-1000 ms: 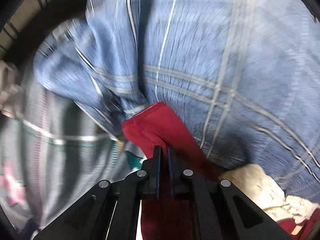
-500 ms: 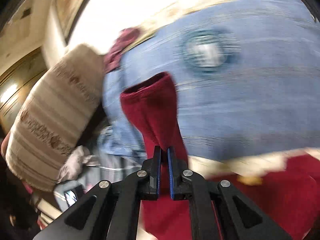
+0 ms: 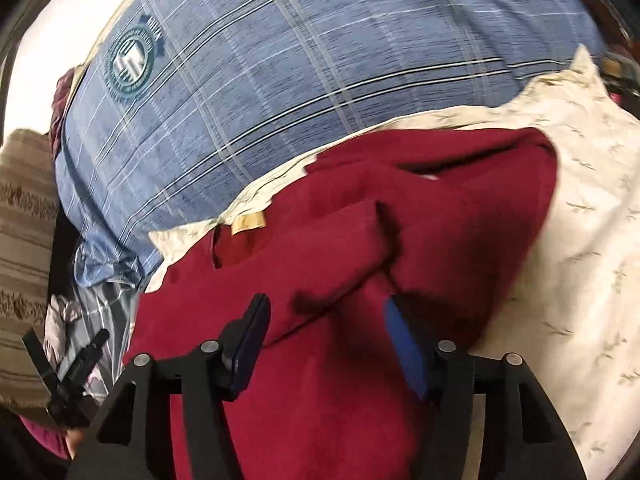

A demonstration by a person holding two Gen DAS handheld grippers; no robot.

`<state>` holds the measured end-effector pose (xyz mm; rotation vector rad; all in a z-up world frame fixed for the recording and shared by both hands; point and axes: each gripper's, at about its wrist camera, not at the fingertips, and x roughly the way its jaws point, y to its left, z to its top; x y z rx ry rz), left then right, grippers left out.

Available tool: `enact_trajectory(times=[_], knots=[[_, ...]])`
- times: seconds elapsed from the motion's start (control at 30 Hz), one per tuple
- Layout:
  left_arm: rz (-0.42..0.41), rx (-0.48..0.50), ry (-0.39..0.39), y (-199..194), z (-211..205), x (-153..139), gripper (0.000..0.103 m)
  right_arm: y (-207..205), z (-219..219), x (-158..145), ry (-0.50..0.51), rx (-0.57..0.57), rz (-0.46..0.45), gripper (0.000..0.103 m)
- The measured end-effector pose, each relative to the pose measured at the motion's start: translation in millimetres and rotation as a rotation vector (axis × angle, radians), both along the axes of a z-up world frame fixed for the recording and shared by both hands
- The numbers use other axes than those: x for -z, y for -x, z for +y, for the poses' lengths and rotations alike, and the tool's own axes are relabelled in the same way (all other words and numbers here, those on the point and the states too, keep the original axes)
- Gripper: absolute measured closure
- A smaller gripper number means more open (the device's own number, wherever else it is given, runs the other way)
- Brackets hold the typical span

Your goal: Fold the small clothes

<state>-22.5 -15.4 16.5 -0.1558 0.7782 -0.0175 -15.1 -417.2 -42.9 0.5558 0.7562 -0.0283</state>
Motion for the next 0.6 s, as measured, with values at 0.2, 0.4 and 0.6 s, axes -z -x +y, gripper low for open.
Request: enact_trajectory(times=[0.2,0.4,0.6], knots=[[0.072,0.086,-0.053,-4,-7,13,0.015,-13,7,-14,0.156,-0.003,-0.003,0.038],[0.147,0.082,-0.096,-7,-3,27,0.014,-39,22,-12,0.277,-0.067,0.026,0.099],[0.161,0.051,-0.172,-9,5,25,0.015,-28,14,-5,0.468,0.022,0.129,0.085]])
